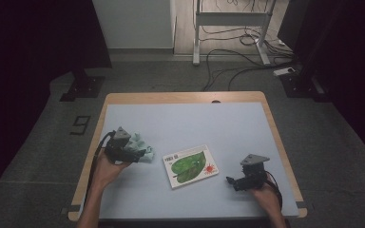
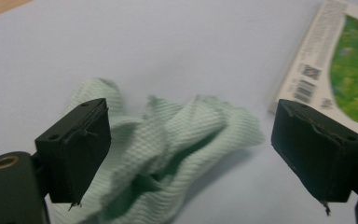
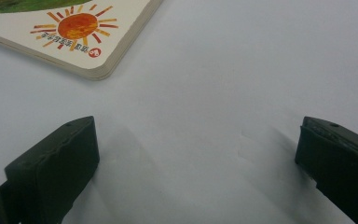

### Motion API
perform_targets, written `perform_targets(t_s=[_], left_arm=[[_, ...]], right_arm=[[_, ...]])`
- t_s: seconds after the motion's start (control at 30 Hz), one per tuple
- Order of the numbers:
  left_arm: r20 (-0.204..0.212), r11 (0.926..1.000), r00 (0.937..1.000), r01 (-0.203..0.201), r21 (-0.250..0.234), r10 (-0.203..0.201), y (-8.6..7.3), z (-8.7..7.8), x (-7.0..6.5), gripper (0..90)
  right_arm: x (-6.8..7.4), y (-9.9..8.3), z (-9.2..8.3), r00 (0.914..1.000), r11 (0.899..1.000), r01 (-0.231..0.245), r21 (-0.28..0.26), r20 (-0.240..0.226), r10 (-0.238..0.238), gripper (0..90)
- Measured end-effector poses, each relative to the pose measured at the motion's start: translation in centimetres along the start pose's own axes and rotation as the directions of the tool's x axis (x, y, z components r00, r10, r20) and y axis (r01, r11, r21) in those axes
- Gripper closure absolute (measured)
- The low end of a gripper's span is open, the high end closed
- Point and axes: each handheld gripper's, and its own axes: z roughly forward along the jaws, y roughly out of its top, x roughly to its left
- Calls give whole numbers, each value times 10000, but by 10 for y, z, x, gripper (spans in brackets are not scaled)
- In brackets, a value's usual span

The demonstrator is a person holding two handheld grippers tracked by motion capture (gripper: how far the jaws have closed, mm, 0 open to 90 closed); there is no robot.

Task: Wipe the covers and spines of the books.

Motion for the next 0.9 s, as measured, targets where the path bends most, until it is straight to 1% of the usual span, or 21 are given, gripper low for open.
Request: perform_targets(t_s=[0.1, 0.2, 0.23, 0.27, 0.33, 0.4, 0.47, 0.53, 0.57, 0.6, 0.63, 0.67, 0.7, 0.77, 0.87, 0.9], left_arm=[[-104, 9998, 9999, 126, 121, -125, 0, 7, 9, 131], [-236, 9994, 9997, 85, 343, -77, 0, 17, 18, 132], [-223, 9992, 9997, 103, 393, -95, -1, 20, 19, 131], [-238, 9987, 9996, 160, 494, -148, -3, 24, 22, 131], [-285, 9960, 9993, 245, 855, -222, -6, 33, 26, 130], [-390, 9927, 9991, 239, 1186, -194, -11, 42, 28, 131], [-275, 9912, 9993, 269, 1296, -236, -15, 48, 29, 155], [-411, 9913, 9990, 222, 1298, -170, -21, 51, 28, 229], [-268, 9929, 9994, 254, 1161, -224, -23, 51, 28, 282], [-78, 9945, 9992, 404, 971, -398, -26, 50, 28, 346], [-162, 9957, 9991, 410, 831, -397, -28, 48, 27, 397], [-128, 9963, 9992, 390, 768, -382, -29, 47, 26, 484], [-135, 9968, 9994, 319, 726, -310, -30, 46, 24, 531], [-285, 9972, 9995, 147, 736, -126, -30, 45, 20, 609], [-771, 9961, 9968, -166, 872, 234, -28, 43, 15, 736], [-731, 9963, 9972, -116, 850, 179, -27, 42, 15, 750]], right_arm=[[0, 0, 0, 10000, 10000, -3, -11, 2, 3, 0], [-1, 0, 0, 10000, 10000, 25, -15, -3, -25, 0], [0, 0, 0, 10000, 10000, 0, -22, -4, 0, 0], [0, 0, 0, 10000, 10000, 23, -16, 0, -23, 0], [0, 0, 0, 10000, 10000, -6, -20, -5, 6, 0], [0, 0, 0, 10000, 10000, -4, -19, -1, 4, 0], [0, -1, 0, 10000, 10000, 5, -18, -7, -5, 0], [0, -1, 0, 10000, 10000, 5, -21, -3, -5, 0], [0, -1, 0, 10000, 10000, -11, -16, 2, 11, 0], [0, -1, 0, 10000, 10000, -4, -15, 15, 4, 0], [0, -1, 0, 10000, 10000, -6, -15, 15, 6, 0], [0, -1, 0, 10000, 10000, -4, -19, 13, 4, 0], [0, -1, 0, 10000, 10000, -2, -13, 18, 2, 0], [0, -1, 0, 10000, 10000, -2, -17, 23, 2, 0], [0, -1, 0, 10000, 10000, -5, -25, 23, 5, 0], [0, -1, 0, 10000, 10000, -6, -28, 36, 6, 0]])
